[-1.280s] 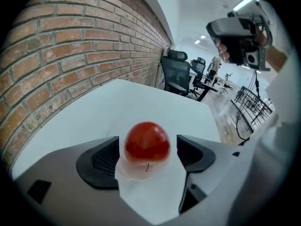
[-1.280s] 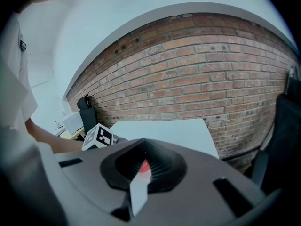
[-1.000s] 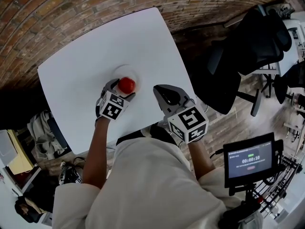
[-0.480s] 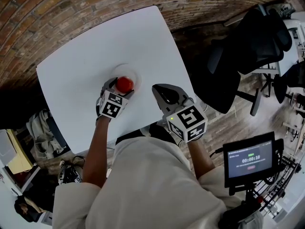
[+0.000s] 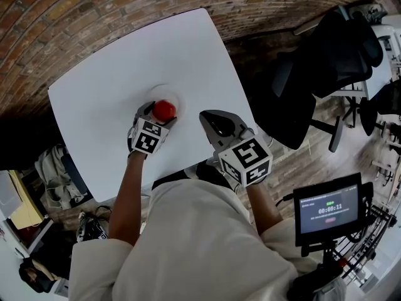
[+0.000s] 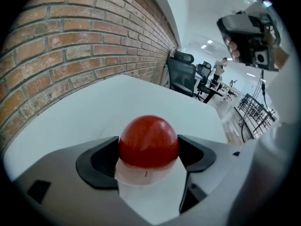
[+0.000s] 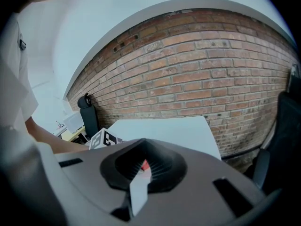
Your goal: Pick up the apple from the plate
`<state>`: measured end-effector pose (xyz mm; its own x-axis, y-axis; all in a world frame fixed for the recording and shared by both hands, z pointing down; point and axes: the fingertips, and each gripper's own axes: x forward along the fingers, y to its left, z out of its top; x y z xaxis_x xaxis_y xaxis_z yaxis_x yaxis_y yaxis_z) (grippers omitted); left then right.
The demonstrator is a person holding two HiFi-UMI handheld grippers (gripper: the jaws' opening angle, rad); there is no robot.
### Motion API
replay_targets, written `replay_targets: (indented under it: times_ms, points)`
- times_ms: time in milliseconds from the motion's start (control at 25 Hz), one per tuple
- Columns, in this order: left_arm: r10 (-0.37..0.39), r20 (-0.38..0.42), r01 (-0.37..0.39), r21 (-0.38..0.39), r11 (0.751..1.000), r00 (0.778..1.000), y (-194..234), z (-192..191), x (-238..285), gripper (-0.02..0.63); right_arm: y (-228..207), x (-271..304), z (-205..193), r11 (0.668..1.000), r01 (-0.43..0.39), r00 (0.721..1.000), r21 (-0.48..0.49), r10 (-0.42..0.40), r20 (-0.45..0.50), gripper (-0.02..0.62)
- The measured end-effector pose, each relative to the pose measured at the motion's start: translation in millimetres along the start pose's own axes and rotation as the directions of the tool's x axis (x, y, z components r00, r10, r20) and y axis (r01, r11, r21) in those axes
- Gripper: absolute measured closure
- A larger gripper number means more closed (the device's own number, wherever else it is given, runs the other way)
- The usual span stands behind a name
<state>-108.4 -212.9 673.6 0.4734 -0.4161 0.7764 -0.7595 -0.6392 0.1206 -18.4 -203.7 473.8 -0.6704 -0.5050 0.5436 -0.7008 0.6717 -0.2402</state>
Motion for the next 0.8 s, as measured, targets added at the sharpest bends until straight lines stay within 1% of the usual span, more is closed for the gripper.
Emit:
replay_targets:
  times_ms: [240, 400, 680, 800]
  points:
    - [0.016, -0.014, -0.015, 0.03, 0.999, 1.0, -4.9, -0.7, -3.8, 0.225, 3.6, -8.4, 3.8, 1.0, 0.003, 1.0, -0.006, -0.003, 0.013, 0.594]
    - [0.026, -0.025, -0.025, 0.033, 0.999, 0.999, -1.8, -2.7, -4.8, 0.225, 4.3, -8.6, 4.2, 1.0, 0.005, 1.0, -0.009, -0.005, 0.016, 0.594]
    - [0.041, -0.016, -0.04, 0.026, 0.999, 0.999, -0.3, -2.0, -9.1, 0.225, 5.3, -13.9, 1.7, 1.0, 0.007, 1.0, -0.009, -0.007, 0.019, 0.594]
    - [0.052, 0.002, -0.052, 0.031, 0.998, 0.999, -0.2, 0.8, -13.7, 0.225, 9.1, -16.4, 2.4, 1.0, 0.003, 1.0, -0.015, -0.003, 0.025, 0.594]
